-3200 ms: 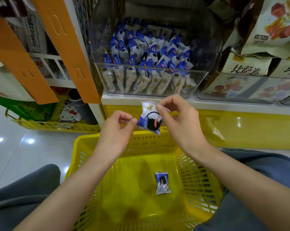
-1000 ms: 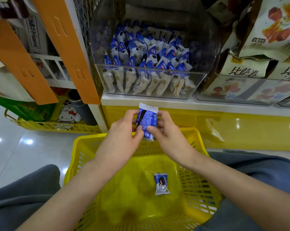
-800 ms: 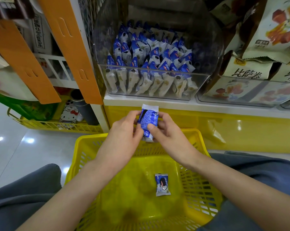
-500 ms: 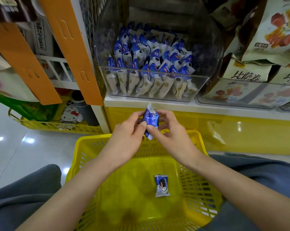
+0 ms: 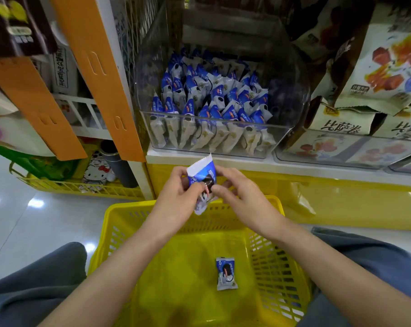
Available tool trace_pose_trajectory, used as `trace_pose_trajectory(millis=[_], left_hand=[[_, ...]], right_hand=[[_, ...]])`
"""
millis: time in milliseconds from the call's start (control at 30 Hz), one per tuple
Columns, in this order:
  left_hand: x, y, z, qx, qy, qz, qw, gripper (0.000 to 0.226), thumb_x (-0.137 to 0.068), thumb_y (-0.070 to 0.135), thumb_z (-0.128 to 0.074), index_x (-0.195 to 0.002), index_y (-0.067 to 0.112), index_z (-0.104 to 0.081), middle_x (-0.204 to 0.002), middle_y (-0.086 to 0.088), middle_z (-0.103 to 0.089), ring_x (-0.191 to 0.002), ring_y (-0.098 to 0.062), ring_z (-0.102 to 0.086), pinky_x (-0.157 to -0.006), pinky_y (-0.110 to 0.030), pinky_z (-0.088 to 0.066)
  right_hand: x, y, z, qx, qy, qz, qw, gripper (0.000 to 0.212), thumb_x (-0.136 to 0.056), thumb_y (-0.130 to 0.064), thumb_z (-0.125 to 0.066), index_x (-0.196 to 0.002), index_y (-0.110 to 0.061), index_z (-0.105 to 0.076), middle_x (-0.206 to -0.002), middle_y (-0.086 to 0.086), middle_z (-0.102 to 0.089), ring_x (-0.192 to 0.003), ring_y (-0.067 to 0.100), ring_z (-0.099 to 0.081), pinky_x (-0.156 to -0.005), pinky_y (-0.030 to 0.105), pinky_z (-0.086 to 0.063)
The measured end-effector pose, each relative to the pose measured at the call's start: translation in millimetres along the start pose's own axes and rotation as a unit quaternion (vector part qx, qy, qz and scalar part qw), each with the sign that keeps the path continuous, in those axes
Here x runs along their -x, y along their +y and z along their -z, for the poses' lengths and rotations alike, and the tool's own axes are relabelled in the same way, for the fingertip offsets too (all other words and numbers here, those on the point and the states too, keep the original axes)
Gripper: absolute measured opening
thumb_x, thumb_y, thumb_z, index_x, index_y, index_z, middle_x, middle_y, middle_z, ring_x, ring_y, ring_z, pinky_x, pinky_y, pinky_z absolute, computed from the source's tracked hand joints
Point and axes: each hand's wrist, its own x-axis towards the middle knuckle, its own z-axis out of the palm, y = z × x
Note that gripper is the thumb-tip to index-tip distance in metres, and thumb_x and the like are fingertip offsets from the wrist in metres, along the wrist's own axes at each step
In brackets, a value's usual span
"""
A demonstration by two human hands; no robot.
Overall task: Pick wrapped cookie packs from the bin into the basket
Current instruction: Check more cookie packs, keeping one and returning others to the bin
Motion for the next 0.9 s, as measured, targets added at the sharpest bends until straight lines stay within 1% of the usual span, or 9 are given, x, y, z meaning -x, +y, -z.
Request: trace_pose_trajectory(millis=[100, 167, 233, 333, 433, 567, 733, 800, 900], left_hand=[[0, 7, 1, 0.075, -0.003, 0.016, 0.997, 0.016, -0.091, 0.007, -0.05, -0.098, 0.02, -0.055, -0.067, 0.013, -0.065, -0.07, -0.004, -0.061, -0.065, -0.019, -0.047], [1, 10, 3, 0.095, -0.011, 0.024, 0.995, 0.016, -0.09, 0.014, -0.054, -0.105, 0.017, -0.058, -0.084, 0.007, -0.069, -0.085, -0.011, -0.063, -0.078, -0.026, -0.047], [3, 13, 6, 0.09, -0.022, 0.022, 0.995, 0.022, -0.086, 0.02, -0.06, -0.107, 0.017, -0.059, -0.098, 0.003, -0.07, -0.093, -0.008, -0.065, -0.083, -0.022, -0.049], [3, 17, 8, 0.049, -0.016, 0.005, 0.999, 0.022, -0.083, 0.018, -0.065, -0.104, 0.021, -0.059, -0.099, 0.008, -0.07, -0.091, -0.001, -0.064, -0.082, -0.017, -0.05], [0, 20, 9, 0.047, -0.003, -0.003, 0.999, 0.015, -0.086, 0.016, -0.061, -0.099, 0.024, -0.059, -0.098, 0.011, -0.068, -0.085, 0.004, -0.063, -0.079, -0.013, -0.049], [-3, 28, 12, 0.065, 0.008, -0.024, 0.998, 0.016, -0.089, 0.014, -0.057, -0.104, 0.019, -0.058, -0.099, 0.011, -0.066, -0.081, 0.011, -0.061, -0.072, -0.004, -0.045], [-7, 43, 21, 0.106, 0.034, -0.056, 0.992, 0.02, -0.09, 0.016, -0.054, -0.11, 0.017, -0.057, -0.106, 0.006, -0.066, -0.09, 0.006, -0.062, -0.077, -0.007, -0.046], [-9, 49, 26, 0.128, 0.045, -0.069, 0.988, 0.019, -0.091, 0.016, -0.053, -0.109, 0.018, -0.057, -0.104, 0.008, -0.066, -0.087, 0.009, -0.062, -0.074, -0.005, -0.045], [-12, 55, 31, 0.153, 0.061, -0.071, 0.984, 0.015, -0.091, 0.019, -0.054, -0.1, 0.03, -0.057, -0.099, 0.015, -0.065, -0.085, 0.013, -0.06, -0.07, -0.002, -0.044]], right_hand=[[-3, -4, 4, -0.052, 0.031, -0.019, 0.998, 0.03, -0.091, -0.008, -0.054, -0.12, -0.015, -0.058, -0.11, 0.002, -0.061, -0.09, 0.004, -0.058, -0.073, 0.007, -0.044], [-5, -7, 4, -0.112, 0.019, -0.041, 0.993, 0.023, -0.091, -0.009, -0.054, -0.112, -0.016, -0.061, -0.106, 0.001, -0.066, -0.091, 0.004, -0.062, -0.077, 0.016, -0.05], [-6, -9, 2, -0.177, 0.001, -0.053, 0.983, 0.017, -0.089, -0.008, -0.057, -0.102, -0.018, -0.061, -0.096, -0.005, -0.067, -0.082, -0.002, -0.063, -0.07, 0.014, -0.05], [-8, -12, -2, -0.21, 0.023, -0.059, 0.976, 0.018, -0.082, -0.007, -0.064, -0.094, -0.021, -0.06, -0.091, -0.004, -0.067, -0.076, 0.003, -0.062, -0.069, 0.015, -0.05], [-10, -15, -2, -0.214, 0.067, -0.056, 0.973, 0.019, -0.074, -0.021, -0.068, -0.092, -0.023, -0.062, -0.088, -0.004, -0.069, -0.08, 0.01, -0.063, -0.075, 0.02, -0.051], [-11, -22, 1, -0.166, 0.094, -0.03, 0.981, 0.017, -0.083, -0.017, -0.063, -0.097, -0.027, -0.06, -0.086, -0.008, -0.068, -0.082, 0.005, -0.062, -0.072, 0.015, -0.049], [-21, -44, 22, -0.04, 0.032, 0.072, 0.996, 0.031, -0.093, -0.013, -0.049, -0.117, -0.033, -0.051, -0.103, -0.013, -0.062, -0.091, -0.001, -0.058, -0.079, 0.013, -0.046], [-34, -55, 34, 0.003, 0.05, 0.109, 0.993, 0.029, -0.095, -0.016, -0.047, -0.115, -0.038, -0.049, -0.104, -0.015, -0.061, -0.09, 0.0, -0.06, -0.079, 0.013, -0.048], [-66, -62, 55, 0.057, 0.119, 0.14, 0.981, 0.023, -0.096, -0.017, -0.042, -0.113, -0.028, -0.052, -0.106, -0.014, -0.061, -0.091, 0.0, -0.061, -0.08, 0.013, -0.049]])
